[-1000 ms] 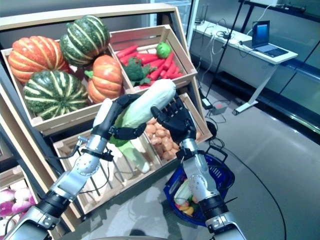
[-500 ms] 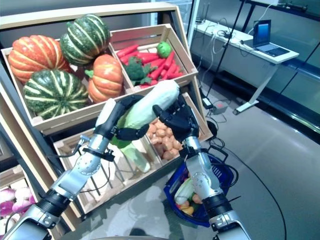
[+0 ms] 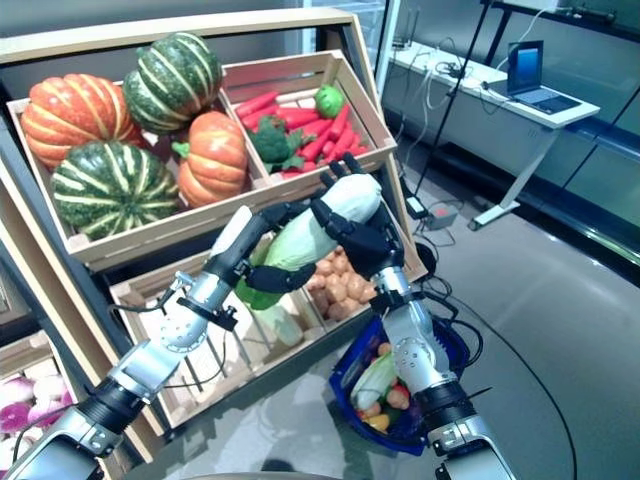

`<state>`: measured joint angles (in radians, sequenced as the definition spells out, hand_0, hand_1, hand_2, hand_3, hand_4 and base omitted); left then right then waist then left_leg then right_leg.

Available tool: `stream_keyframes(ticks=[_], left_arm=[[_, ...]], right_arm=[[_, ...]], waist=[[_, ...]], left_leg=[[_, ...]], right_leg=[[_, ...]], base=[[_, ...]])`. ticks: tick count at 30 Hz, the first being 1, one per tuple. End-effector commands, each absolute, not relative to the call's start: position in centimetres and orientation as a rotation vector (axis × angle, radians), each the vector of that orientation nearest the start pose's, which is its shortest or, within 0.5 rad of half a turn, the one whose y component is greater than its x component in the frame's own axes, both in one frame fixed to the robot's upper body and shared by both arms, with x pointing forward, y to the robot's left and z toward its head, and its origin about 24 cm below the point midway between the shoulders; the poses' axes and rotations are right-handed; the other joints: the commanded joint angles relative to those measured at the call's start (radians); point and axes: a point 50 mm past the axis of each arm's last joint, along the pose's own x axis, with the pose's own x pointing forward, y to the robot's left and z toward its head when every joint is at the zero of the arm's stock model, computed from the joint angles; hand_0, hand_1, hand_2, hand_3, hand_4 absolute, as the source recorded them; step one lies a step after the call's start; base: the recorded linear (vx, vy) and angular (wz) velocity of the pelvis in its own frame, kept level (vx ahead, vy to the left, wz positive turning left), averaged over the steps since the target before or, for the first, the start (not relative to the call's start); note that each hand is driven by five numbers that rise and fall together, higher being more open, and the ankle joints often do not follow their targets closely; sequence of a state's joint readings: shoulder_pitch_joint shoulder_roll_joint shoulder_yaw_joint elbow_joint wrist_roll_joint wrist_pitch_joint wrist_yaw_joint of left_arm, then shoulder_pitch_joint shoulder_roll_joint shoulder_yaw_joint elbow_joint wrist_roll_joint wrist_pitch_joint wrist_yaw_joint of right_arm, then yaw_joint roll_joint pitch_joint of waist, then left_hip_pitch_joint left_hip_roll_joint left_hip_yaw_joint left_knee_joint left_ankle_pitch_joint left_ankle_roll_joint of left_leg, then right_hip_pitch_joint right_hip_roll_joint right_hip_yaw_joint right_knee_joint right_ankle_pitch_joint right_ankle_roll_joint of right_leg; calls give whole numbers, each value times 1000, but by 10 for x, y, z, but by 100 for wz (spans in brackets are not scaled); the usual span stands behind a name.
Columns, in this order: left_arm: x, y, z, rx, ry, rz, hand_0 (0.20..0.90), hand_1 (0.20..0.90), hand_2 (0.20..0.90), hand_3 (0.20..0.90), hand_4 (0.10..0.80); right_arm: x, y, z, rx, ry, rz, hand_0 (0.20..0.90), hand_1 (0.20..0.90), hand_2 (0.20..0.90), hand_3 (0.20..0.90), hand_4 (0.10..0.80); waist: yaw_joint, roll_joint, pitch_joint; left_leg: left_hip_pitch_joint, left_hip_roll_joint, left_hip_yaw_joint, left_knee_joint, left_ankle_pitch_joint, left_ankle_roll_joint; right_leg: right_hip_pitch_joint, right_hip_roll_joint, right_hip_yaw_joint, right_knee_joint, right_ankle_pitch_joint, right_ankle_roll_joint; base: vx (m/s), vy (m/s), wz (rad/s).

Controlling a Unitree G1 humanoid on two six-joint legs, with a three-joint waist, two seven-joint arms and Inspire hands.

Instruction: Put vegetables into the basket

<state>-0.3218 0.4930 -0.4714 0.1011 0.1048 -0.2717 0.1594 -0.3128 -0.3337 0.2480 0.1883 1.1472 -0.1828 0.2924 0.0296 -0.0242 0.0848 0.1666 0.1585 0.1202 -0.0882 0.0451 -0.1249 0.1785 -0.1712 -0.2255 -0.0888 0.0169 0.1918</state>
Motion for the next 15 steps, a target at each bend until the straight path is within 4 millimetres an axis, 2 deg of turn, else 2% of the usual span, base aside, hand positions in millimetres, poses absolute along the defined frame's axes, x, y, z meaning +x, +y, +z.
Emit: stream_keyframes(ticks=[1, 4, 5, 6, 15], left_arm=[[287, 73, 129, 599, -661, -602, 300, 300, 300, 300, 400], [288, 73, 132, 598, -675, -595, 300, 300, 300, 300, 400], [287, 73, 133, 601, -682, -594, 300, 300, 300, 300, 400], [287, 73, 134, 610, -694, -592, 300, 300, 300, 300, 400], [288, 75, 138, 613, -708, -577, 300, 300, 300, 300, 400]], right_arm=[[308, -93, 201, 747, -586, 920, 900, 900, 900, 900, 800], [309, -91, 195, 720, -542, 938, 900, 900, 900, 900, 800], [310, -90, 193, 716, -531, 947, 799, 799, 799, 799, 733], [309, -90, 191, 707, -521, 953, 300, 300, 300, 300, 400], [312, -92, 190, 725, -509, 939, 300, 300, 300, 300, 400]], waist=[[3, -21, -65], [4, -23, -65], [4, -23, -64], [4, -24, -63], [3, -23, -63]], left_leg=[[-28, -39, -34, 1, -63, 50], [-27, -38, -36, 1, -62, 50], [-27, -37, -36, 1, -62, 49], [-28, -37, -38, 1, -61, 49], [-29, -36, -39, 1, -60, 48]], right_leg=[[1, 2, 7, 11, -6, -51], [1, 2, 6, 11, -5, -51], [1, 2, 5, 11, -5, -50], [1, 3, 5, 12, -5, -51], [1, 4, 5, 11, -4, -50]], base=[[0, 0, 0], [0, 0, 0], [0, 0, 0], [0, 0, 0], [0, 0, 0]])
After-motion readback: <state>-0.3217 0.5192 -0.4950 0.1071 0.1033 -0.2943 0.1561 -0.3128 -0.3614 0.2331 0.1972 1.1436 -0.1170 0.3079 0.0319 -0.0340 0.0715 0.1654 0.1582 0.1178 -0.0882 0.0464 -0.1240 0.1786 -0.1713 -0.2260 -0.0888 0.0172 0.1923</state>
